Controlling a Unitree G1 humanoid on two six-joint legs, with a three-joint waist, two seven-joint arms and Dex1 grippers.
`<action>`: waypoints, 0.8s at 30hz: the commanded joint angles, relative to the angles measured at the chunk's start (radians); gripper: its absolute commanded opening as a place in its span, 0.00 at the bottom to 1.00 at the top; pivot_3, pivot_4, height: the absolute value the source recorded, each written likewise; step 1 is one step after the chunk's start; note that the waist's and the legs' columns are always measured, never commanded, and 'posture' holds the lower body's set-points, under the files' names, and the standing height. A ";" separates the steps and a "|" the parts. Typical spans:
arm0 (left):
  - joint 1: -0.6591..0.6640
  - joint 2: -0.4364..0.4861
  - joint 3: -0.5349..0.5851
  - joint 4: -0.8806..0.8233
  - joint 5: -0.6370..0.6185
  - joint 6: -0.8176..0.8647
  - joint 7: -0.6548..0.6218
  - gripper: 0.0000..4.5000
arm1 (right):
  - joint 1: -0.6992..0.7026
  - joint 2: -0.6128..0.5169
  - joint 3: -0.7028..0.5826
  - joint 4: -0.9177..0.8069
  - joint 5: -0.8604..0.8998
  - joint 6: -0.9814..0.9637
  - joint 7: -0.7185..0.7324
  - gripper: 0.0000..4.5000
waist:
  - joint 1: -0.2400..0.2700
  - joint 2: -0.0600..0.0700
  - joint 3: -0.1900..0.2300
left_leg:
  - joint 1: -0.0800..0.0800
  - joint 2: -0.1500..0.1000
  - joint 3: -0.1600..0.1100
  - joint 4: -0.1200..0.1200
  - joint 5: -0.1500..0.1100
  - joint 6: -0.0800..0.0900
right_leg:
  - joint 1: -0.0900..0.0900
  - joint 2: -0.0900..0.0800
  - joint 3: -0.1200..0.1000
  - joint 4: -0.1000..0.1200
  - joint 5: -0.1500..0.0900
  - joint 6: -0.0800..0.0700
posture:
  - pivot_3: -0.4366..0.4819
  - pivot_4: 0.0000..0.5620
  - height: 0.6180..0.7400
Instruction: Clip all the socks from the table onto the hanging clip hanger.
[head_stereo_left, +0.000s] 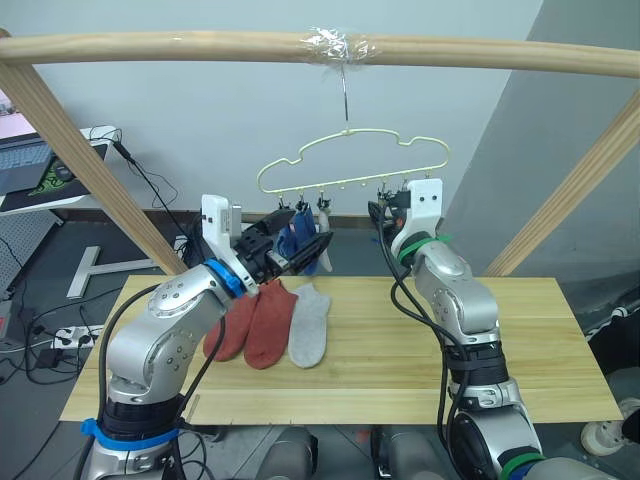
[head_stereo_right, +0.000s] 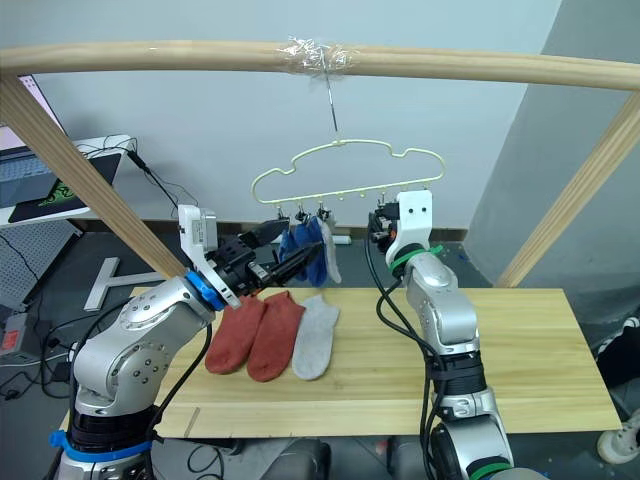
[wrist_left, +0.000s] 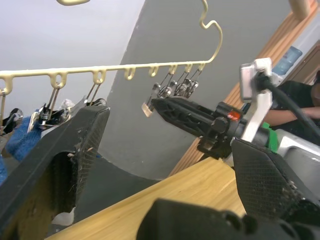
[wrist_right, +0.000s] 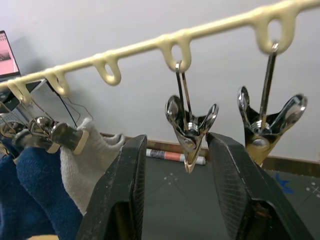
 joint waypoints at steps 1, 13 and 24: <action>-0.023 -0.003 0.015 -0.046 -0.036 -0.001 -0.008 1.00 | -0.042 -0.001 -0.009 0.002 0.015 -0.049 0.006 0.43 | 0.000 0.000 0.000 | 0.000 0.000 0.000 0.000 0.000 0.000 | 0.000 0.000 0.000 0.000 0.000 0.000 | 0.55 0.32 1.00; -0.036 0.010 0.013 -0.053 -0.064 0.013 -0.016 1.00 | -0.089 0.006 0.001 0.053 0.021 -0.103 0.020 0.43 | 0.000 0.000 0.000 | 0.000 0.000 0.000 0.000 0.000 0.000 | 0.000 0.000 0.000 0.000 0.000 0.000 | 0.55 0.32 1.00; -0.035 -0.004 -0.001 -0.064 -0.063 0.009 -0.010 1.00 | -0.091 -0.001 0.005 0.059 0.012 -0.116 0.028 0.43 | 0.000 0.000 0.000 | 0.000 0.000 0.000 0.000 0.000 0.000 | 0.000 0.000 0.000 0.000 0.000 0.000 | 0.55 0.31 1.00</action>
